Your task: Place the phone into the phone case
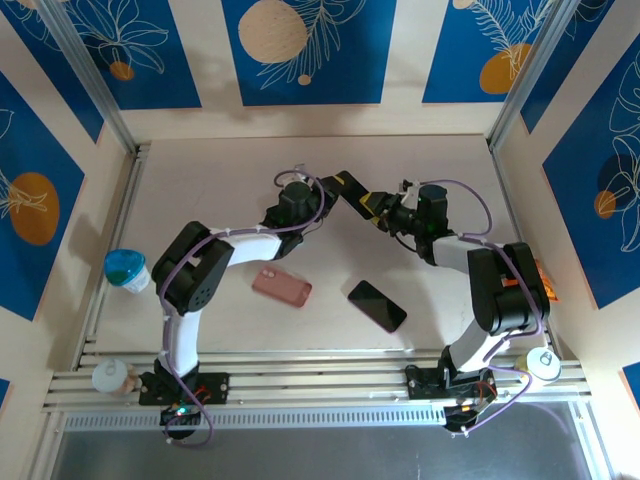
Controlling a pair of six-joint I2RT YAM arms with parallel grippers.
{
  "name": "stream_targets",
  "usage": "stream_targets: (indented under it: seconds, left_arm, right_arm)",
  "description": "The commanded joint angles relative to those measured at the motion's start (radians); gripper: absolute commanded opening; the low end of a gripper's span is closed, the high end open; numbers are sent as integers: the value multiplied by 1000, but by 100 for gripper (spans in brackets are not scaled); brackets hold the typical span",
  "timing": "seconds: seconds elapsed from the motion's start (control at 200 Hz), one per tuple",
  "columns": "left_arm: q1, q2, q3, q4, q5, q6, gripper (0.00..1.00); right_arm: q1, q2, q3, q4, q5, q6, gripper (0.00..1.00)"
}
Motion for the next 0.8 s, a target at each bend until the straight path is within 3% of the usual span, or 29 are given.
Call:
stream_targets:
  seconds: [0.0, 0.05, 0.13, 0.34, 0.575, 0.795]
  left_arm:
    - [-8, -62, -4, 27, 40, 23, 3]
    - [-7, -65, -5, 0, 44, 57, 14]
    - [1, -73, -1, -52, 49, 111, 21]
    - [30, -65, 29, -134, 83, 187, 37]
    - [80, -58, 53, -219, 93, 279, 43]
    - [137, 24, 270, -530, 130, 479, 43]
  right_arm:
    - [2, -18, 23, -13, 16, -34, 23]
    - [1, -41, 25, -63, 31, -57, 16]
    - [-4, -83, 35, -154, 47, -109, 7]
    - [-26, -190, 38, -301, 83, -193, 0]
    - [-73, -242, 42, -378, 68, -224, 0]
    - [-103, -254, 54, -451, 33, -246, 0]
